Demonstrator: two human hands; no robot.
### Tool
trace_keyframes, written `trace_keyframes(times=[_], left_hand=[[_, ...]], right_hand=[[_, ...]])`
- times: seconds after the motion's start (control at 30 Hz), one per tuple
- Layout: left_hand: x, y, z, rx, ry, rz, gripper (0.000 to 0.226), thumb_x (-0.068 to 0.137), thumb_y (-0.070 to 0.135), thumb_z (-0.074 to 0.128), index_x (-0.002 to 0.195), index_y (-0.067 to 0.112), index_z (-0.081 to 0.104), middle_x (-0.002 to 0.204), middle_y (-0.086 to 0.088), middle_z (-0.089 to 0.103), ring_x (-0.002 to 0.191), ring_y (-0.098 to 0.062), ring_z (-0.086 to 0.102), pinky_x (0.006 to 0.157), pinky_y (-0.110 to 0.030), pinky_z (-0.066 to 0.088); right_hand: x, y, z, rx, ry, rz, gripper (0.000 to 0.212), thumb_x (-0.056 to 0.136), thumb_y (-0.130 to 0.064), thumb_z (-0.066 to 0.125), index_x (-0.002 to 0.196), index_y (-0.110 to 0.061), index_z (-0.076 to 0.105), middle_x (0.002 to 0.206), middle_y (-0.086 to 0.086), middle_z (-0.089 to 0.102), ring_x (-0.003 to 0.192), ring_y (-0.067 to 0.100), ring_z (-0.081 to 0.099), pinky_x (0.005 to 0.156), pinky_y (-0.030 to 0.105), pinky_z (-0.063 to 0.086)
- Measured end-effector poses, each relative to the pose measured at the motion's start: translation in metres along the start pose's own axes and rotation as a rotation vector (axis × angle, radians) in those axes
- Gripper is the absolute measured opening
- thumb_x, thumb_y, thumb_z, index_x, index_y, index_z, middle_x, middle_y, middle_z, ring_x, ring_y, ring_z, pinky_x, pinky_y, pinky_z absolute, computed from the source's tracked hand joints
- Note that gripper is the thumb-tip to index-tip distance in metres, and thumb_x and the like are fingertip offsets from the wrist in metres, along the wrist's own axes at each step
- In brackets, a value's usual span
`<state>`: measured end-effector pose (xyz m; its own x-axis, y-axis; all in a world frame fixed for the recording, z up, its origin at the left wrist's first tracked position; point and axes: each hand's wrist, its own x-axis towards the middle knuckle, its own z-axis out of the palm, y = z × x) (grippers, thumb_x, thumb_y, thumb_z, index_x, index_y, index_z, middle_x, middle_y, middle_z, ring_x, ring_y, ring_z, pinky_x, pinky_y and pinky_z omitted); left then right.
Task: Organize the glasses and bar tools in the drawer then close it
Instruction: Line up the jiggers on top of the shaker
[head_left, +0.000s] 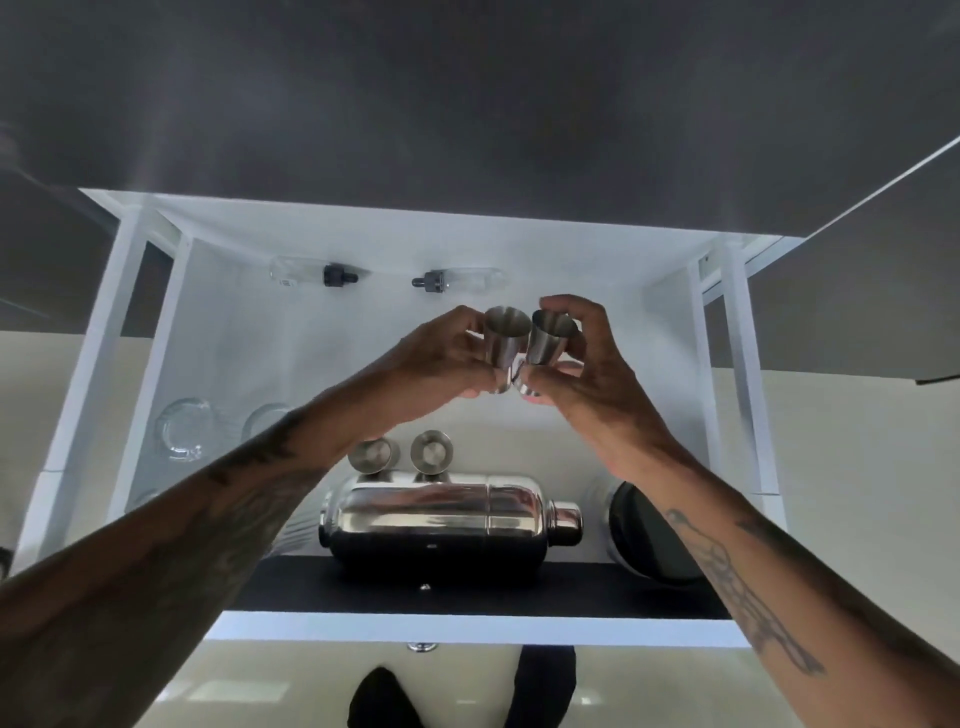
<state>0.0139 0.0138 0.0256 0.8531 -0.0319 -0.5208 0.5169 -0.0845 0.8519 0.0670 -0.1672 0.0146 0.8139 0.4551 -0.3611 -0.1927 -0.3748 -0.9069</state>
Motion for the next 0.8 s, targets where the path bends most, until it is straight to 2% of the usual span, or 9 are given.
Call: trace_keyframes(times=[0.07,0.13,0.2,0.27,0.3,0.43,0.57,0.73,0.8], left_hand=[[-0.002,-0.004,0.006,0.174,0.058,0.113,0.027,0.082,-0.004,0.069,0.104,0.002,0.055,0.108,-0.018,0.068,0.109,-0.032,0.064,0.091,-0.050,0.053],[-0.004,-0.009,0.007,0.424,0.125,0.209,0.022,0.082,0.006,0.073,0.095,0.010,0.056,0.104,-0.013,0.065,0.103,-0.028,0.062,0.088,-0.048,0.053],[-0.003,-0.014,0.005,0.608,0.141,0.238,0.027,0.080,0.014,0.076,0.099,0.016,0.058,0.098,-0.002,0.062,0.092,-0.022,0.062,0.074,-0.039,0.054],[-0.004,-0.018,0.007,0.700,0.076,0.209,0.039,0.079,0.016,0.078,0.108,0.022,0.053,0.093,0.006,0.060,0.080,-0.013,0.062,0.056,-0.024,0.047],[-0.003,-0.019,0.009,0.772,0.038,0.193,0.042,0.079,0.016,0.078,0.110,0.023,0.050,0.091,0.007,0.060,0.076,-0.011,0.061,0.052,-0.021,0.043],[-0.001,-0.022,0.017,0.964,-0.056,0.083,0.045,0.080,0.014,0.075,0.115,0.019,0.049,0.089,0.003,0.060,0.075,-0.014,0.061,0.057,-0.025,0.049],[-0.005,-0.017,0.022,1.003,-0.085,0.037,0.046,0.079,0.021,0.075,0.118,0.014,0.053,0.084,0.006,0.058,0.070,-0.008,0.056,0.050,-0.020,0.038],[-0.014,-0.012,0.028,1.019,-0.116,0.010,0.034,0.077,0.017,0.072,0.109,0.008,0.065,0.085,0.000,0.070,0.070,-0.012,0.066,0.049,-0.020,0.048],[-0.016,-0.013,0.029,1.022,-0.123,0.030,0.035,0.079,0.018,0.072,0.112,0.009,0.065,0.088,-0.001,0.071,0.077,-0.015,0.067,0.049,-0.017,0.042]], right_hand=[[-0.003,-0.002,0.004,-0.071,0.012,-0.041,0.058,0.080,-0.011,0.070,0.117,-0.047,0.043,0.100,-0.022,0.067,0.093,0.004,0.069,0.069,0.016,0.057],[-0.007,0.000,0.008,-0.171,0.030,-0.071,0.055,0.080,-0.014,0.072,0.115,-0.044,0.043,0.095,-0.020,0.067,0.086,-0.008,0.064,0.060,0.003,0.046],[-0.011,0.007,0.011,-0.323,0.042,-0.148,0.049,0.082,-0.012,0.069,0.116,-0.035,0.043,0.088,-0.014,0.067,0.073,0.000,0.062,0.055,0.006,0.043],[-0.013,0.014,0.016,-0.442,-0.003,-0.209,0.043,0.085,-0.004,0.065,0.118,-0.023,0.045,0.082,-0.007,0.064,0.068,0.014,0.062,0.051,0.013,0.046],[-0.013,0.017,0.018,-0.480,-0.048,-0.189,0.042,0.086,-0.002,0.063,0.117,-0.022,0.044,0.082,-0.007,0.061,0.068,0.015,0.061,0.052,0.015,0.048],[-0.017,0.023,0.025,-0.579,-0.187,-0.134,0.038,0.085,-0.002,0.063,0.110,-0.022,0.042,0.086,-0.008,0.054,0.075,0.008,0.059,0.056,0.018,0.050],[-0.022,0.018,0.026,-0.597,-0.253,-0.105,0.038,0.083,-0.010,0.068,0.109,-0.020,0.042,0.089,-0.009,0.053,0.075,0.002,0.056,0.059,0.012,0.044],[-0.030,0.006,0.018,-0.704,-0.386,-0.059,0.025,0.085,-0.022,0.068,0.106,-0.020,0.055,0.094,-0.007,0.061,0.080,0.008,0.061,0.062,0.014,0.046],[-0.030,0.003,0.014,-0.722,-0.431,-0.004,0.029,0.085,-0.027,0.067,0.113,-0.023,0.057,0.097,-0.009,0.064,0.082,0.006,0.064,0.061,0.012,0.047]])
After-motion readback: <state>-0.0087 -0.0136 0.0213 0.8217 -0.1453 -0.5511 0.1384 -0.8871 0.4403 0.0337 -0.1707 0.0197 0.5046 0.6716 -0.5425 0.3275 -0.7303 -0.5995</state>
